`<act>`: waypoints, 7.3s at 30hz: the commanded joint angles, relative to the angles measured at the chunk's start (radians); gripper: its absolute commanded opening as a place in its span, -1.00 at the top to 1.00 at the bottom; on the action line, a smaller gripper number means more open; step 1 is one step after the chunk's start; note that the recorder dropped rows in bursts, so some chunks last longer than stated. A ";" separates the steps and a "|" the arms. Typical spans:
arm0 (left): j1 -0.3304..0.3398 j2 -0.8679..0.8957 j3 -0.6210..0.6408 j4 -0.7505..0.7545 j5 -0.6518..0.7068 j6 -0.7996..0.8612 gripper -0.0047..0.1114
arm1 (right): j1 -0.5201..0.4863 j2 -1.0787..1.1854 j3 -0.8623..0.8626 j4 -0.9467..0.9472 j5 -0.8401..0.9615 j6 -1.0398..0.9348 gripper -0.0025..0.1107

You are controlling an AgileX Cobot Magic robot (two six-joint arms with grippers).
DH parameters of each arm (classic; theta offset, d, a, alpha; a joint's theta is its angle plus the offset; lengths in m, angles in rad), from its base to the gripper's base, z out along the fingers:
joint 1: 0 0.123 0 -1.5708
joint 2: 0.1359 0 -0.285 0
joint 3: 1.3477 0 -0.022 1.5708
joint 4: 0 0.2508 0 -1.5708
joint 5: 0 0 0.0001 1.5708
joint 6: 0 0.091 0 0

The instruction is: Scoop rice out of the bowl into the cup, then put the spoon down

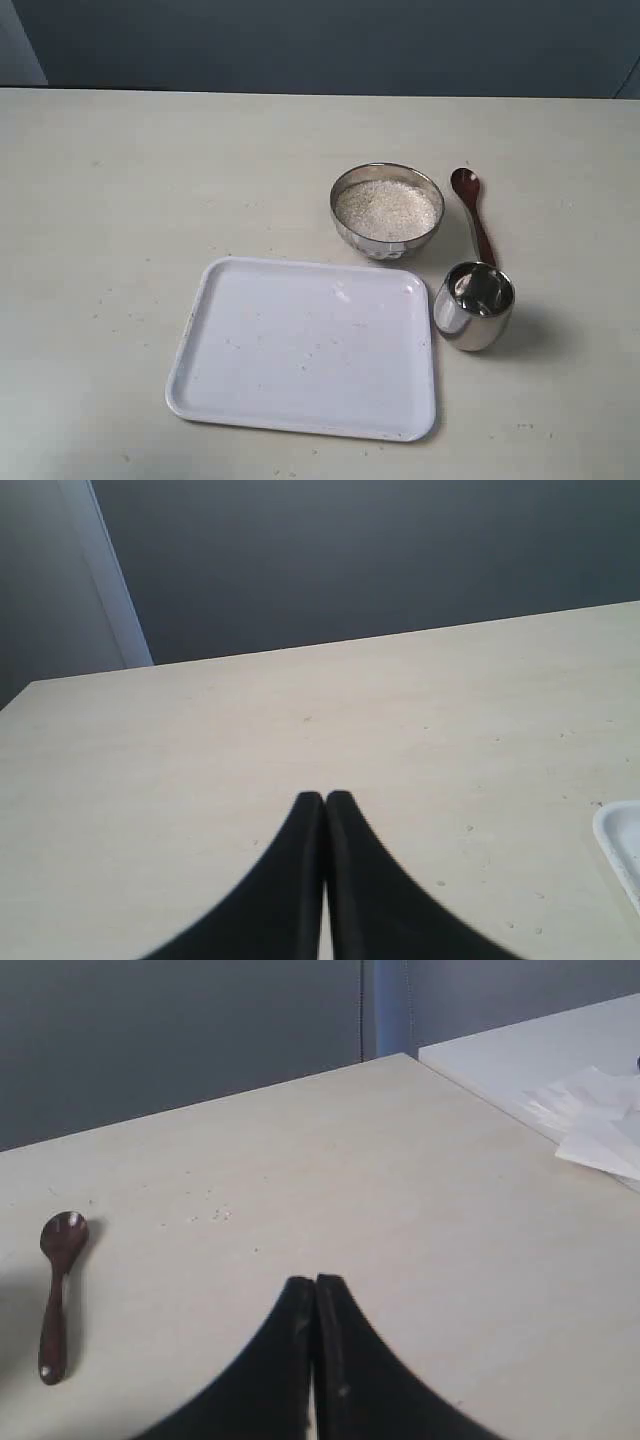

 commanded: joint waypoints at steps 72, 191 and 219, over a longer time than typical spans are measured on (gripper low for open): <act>-0.004 -0.004 -0.004 0.001 -0.001 -0.007 0.91 | 0.428 2.102 -1.577 0.110 0.758 -0.247 -0.32; -0.004 -0.004 -0.004 0.001 -0.001 -0.007 0.91 | 0.978 1.971 -1.449 -0.923 0.890 -0.510 0.96; -0.004 -0.004 -0.004 0.001 -0.001 -0.007 0.91 | 0.975 2.008 -1.448 -1.085 0.890 -0.683 0.96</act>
